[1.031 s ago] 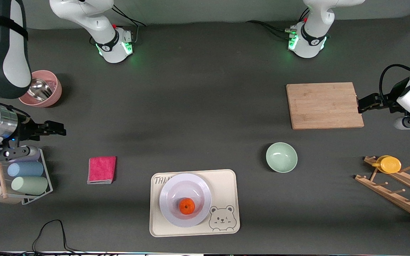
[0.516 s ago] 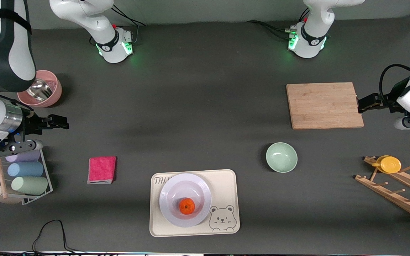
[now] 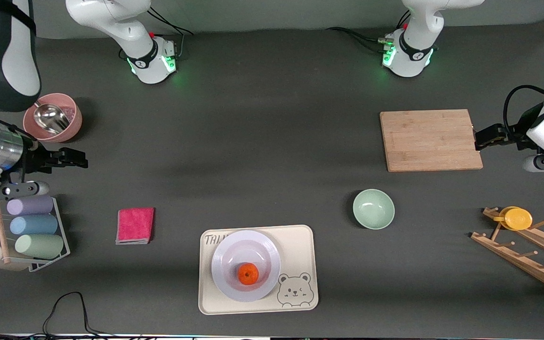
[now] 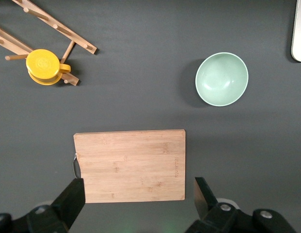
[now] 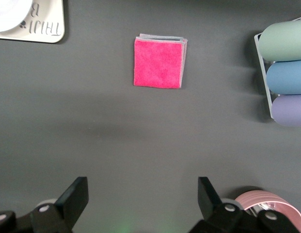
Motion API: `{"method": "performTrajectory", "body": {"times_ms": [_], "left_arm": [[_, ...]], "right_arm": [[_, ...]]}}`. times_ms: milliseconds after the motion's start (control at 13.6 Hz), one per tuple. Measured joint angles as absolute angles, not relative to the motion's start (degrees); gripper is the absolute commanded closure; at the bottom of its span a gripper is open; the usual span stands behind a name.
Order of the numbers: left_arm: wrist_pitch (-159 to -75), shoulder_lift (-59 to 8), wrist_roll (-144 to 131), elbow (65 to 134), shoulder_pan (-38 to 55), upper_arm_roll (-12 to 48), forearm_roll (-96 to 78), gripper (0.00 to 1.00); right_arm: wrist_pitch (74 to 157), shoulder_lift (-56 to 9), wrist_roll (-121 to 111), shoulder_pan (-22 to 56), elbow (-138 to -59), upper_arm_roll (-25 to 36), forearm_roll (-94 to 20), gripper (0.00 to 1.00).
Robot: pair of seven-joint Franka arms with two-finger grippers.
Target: Place orange and plate with both arms
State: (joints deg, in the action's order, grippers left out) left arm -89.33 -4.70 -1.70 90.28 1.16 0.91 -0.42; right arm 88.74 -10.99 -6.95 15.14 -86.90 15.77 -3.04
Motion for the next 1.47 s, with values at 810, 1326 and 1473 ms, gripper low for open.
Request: {"method": "performTrajectory", "body": {"times_ms": [810,1326,1473], "left_arm": [[-89.33,-4.70,-1.70,90.26,1.15,0.87,-0.42,0.00],[-89.33,-4.70,-1.70,90.26,1.15,0.87,-0.42,0.00],[-89.33,-4.70,-1.70,90.26,1.15,0.87,-0.42,0.00]], "right_arm": [[97.72,5.33,-6.87,3.80,-106.36,4.20,-3.19,0.00],[98.09,5.60,-6.27,13.70,-106.43,13.79,-3.19,0.00],[98.09,5.60,-6.27,13.70,-106.29,13.88,-3.19,0.00]]}}
